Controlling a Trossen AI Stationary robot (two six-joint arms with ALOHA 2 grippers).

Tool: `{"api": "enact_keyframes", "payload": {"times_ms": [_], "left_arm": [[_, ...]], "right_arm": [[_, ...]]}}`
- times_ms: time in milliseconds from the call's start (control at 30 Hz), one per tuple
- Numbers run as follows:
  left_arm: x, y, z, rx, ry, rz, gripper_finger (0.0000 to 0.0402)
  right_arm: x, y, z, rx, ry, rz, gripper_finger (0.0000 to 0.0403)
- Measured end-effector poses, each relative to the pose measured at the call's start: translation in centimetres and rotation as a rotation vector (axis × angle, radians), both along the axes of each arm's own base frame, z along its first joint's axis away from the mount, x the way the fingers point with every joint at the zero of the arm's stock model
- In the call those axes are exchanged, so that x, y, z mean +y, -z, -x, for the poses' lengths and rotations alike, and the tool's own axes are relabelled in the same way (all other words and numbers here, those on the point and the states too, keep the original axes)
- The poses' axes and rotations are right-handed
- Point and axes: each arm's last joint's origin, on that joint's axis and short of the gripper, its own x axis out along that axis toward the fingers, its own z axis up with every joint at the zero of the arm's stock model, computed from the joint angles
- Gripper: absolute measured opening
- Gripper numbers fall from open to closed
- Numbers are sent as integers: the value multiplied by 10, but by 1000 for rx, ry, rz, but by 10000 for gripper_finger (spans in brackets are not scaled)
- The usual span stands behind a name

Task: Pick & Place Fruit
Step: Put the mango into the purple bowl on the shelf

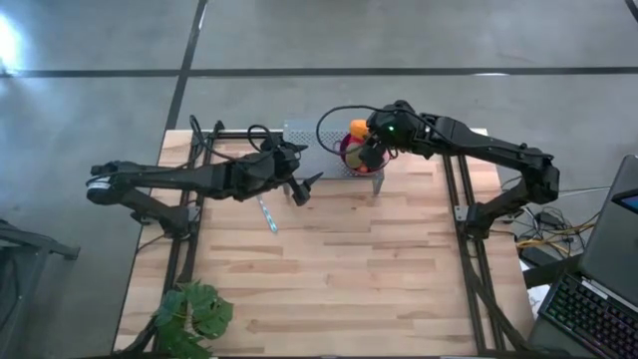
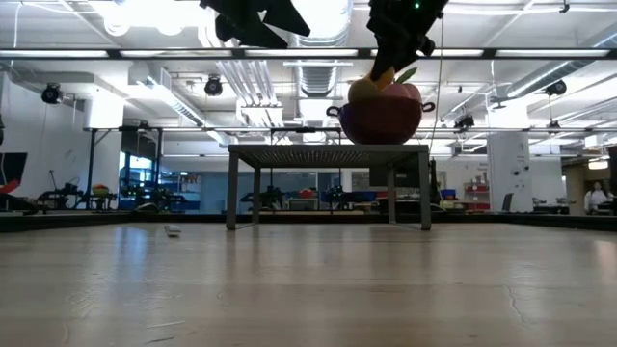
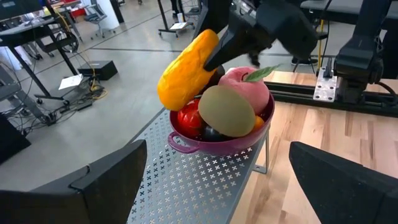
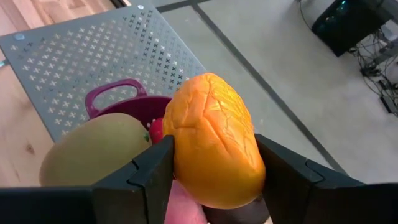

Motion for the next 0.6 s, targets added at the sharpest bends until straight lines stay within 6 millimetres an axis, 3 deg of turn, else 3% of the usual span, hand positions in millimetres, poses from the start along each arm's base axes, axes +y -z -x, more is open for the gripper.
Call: {"api": "enact_keyframes", "payload": {"times_ms": [600], "left_arm": [[0,0,0,1,1,-1,397]], "right_arm": [[2,3,0,-7,-38,-76,194]]}}
